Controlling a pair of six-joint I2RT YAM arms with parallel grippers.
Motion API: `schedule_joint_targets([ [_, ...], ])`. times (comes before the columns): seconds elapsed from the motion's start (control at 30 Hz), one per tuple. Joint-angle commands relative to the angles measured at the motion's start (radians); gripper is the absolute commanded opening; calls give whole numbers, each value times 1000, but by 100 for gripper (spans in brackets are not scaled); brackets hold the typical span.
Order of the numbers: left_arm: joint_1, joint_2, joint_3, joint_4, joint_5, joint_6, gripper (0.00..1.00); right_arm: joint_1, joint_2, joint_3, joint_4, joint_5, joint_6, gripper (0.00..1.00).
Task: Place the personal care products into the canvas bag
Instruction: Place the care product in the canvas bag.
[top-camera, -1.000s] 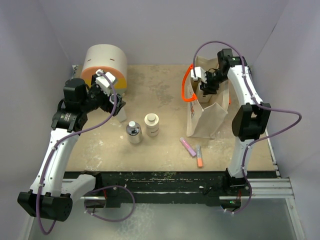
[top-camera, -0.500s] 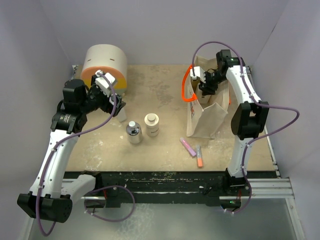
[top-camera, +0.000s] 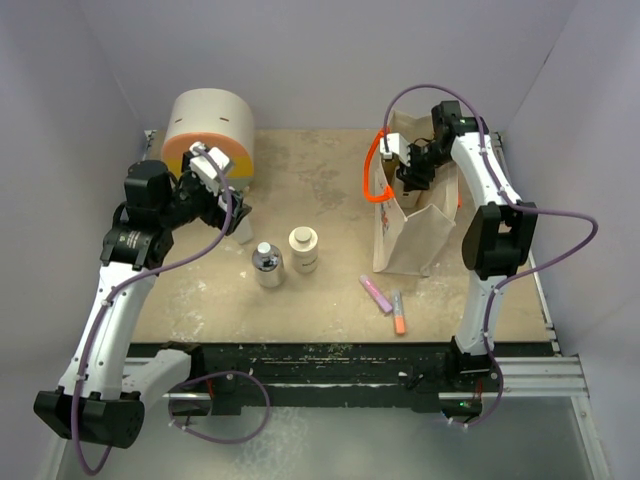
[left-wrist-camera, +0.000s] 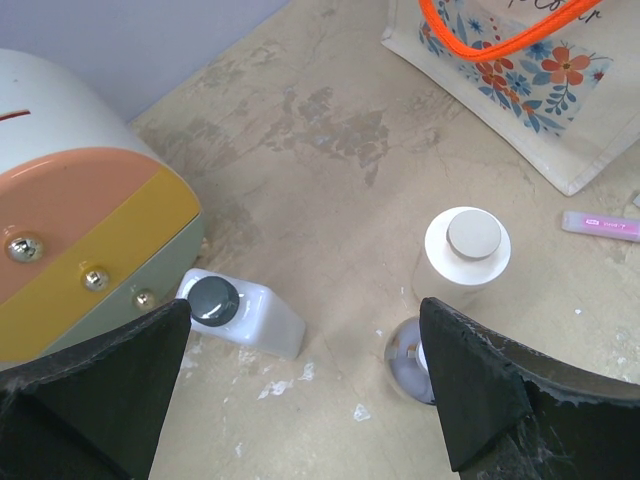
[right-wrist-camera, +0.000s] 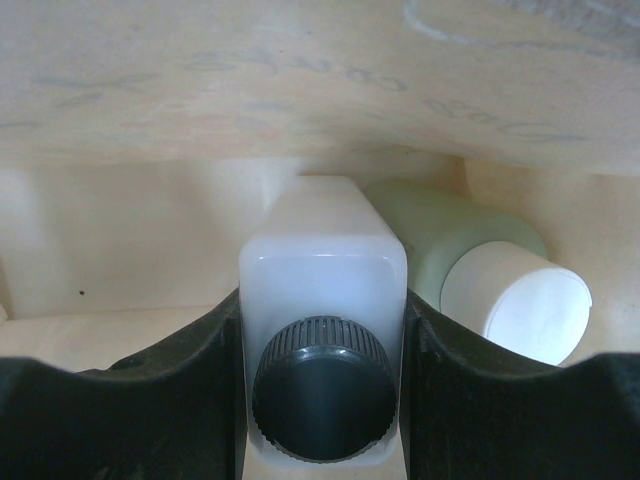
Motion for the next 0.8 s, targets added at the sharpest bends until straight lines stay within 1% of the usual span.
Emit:
schedule_joint_targets([
  [0.0,-6,-28,-16,24,23,22,99,-3,-53,27,119,-16,-9,50],
  [0.1,-6,-31,-19,24,25,24,99,-2,-57,25,122,-14,-5,52],
  [0.17,-6,-32,-19,24,25,24,99,-3,-56,25,124,-12,-2,57],
  [0.23,-6,-33,-19,24,25,24,99,-3,-58,27,124,-10,-1,60],
  [0.4,-6,-33,-19,23,27,28,99,-3,-62,27,128,-8,5,61],
  [0.77,-6,-41,-24,20,24,32,99,-2,-85,25,129,-12,10,60],
])
